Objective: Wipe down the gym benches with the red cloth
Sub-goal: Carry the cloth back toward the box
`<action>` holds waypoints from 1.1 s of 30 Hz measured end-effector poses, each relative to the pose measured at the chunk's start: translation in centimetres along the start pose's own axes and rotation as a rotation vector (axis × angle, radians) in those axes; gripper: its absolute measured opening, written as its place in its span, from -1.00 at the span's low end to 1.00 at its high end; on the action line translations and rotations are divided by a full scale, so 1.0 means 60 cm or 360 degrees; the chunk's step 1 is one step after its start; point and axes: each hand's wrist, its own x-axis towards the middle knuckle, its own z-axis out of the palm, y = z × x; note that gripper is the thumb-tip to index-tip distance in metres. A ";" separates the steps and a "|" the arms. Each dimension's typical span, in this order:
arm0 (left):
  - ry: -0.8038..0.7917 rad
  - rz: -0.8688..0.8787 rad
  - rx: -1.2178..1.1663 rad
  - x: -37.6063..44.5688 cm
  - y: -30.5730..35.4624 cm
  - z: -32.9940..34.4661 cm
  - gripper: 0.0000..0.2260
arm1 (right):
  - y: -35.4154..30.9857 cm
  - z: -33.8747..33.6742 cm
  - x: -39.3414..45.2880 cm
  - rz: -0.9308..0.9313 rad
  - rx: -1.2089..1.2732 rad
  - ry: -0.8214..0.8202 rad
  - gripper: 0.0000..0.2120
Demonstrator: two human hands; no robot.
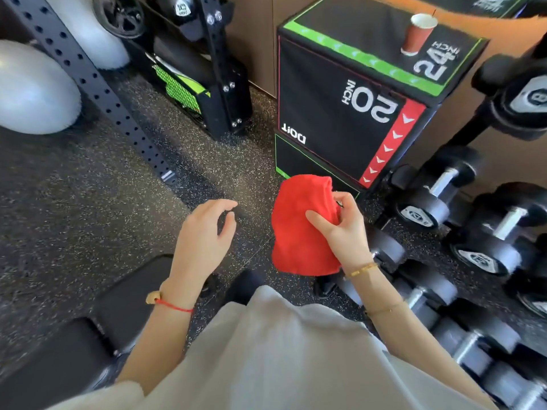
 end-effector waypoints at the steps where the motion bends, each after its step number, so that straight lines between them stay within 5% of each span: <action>1: 0.0003 0.0000 -0.0002 0.025 -0.006 0.003 -0.78 | -0.003 0.007 0.026 0.0013 -0.0011 -0.0009 -0.68; 20: -0.0179 0.0378 0.0046 0.711 -0.163 -0.006 -0.78 | -0.118 0.246 0.577 0.0082 0.0070 0.0368 -0.66; 33: -0.0388 0.0670 -0.0041 1.057 -0.103 0.098 -0.78 | -0.144 0.192 0.874 0.0158 0.0150 0.0794 -0.67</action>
